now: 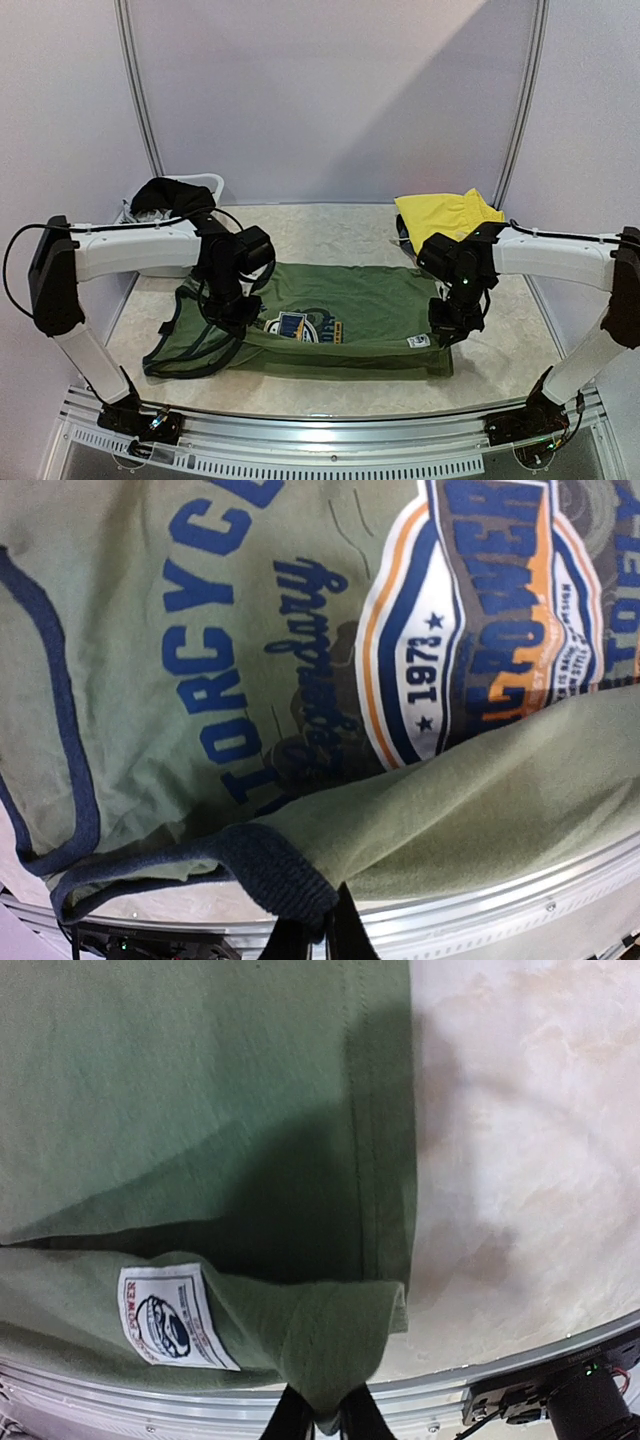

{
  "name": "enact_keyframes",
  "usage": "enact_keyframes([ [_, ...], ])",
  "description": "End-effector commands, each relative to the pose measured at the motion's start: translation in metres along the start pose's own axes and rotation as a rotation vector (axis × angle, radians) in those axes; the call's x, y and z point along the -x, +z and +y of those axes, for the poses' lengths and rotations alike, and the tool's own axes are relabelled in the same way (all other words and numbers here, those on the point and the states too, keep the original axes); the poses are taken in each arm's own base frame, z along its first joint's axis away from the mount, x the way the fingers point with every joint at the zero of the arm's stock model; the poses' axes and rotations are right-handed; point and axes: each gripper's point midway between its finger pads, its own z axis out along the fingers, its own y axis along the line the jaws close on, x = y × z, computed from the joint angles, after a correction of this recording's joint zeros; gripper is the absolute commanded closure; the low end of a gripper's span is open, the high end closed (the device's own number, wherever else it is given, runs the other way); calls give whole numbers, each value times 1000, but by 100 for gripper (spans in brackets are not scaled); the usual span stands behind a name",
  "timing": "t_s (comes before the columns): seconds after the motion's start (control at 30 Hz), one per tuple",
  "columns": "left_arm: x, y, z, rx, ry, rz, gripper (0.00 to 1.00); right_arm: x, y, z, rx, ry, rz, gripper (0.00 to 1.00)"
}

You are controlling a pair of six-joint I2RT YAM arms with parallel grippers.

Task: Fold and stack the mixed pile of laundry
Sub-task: Fold the flattened tank top at the center of the board.

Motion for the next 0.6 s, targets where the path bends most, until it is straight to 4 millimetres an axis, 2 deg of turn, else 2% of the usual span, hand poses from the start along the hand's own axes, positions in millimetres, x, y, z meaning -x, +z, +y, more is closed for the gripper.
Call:
enact_keyframes([
  [0.0,16,16,0,0,5,21,97,16,9,7,-16,-12,22,87],
  [0.07,22,22,1,-2,-12,26,91,25,12,8,-25,1,25,83],
  [0.13,31,20,1,-5,-30,11,78,39,10,4,-38,30,15,77],
  [0.17,36,17,2,-8,-43,0,68,46,11,1,-47,45,14,74],
  [0.23,48,6,4,-9,-61,-40,56,57,8,-5,-52,74,10,69],
  [0.37,61,-24,8,-23,-73,-109,37,72,-3,-12,-32,104,-16,67],
  [0.47,57,-36,21,28,-52,-131,38,75,-15,-7,3,66,-35,67],
  [0.57,42,-37,18,-3,1,-130,49,68,-28,9,99,-39,-63,69],
])
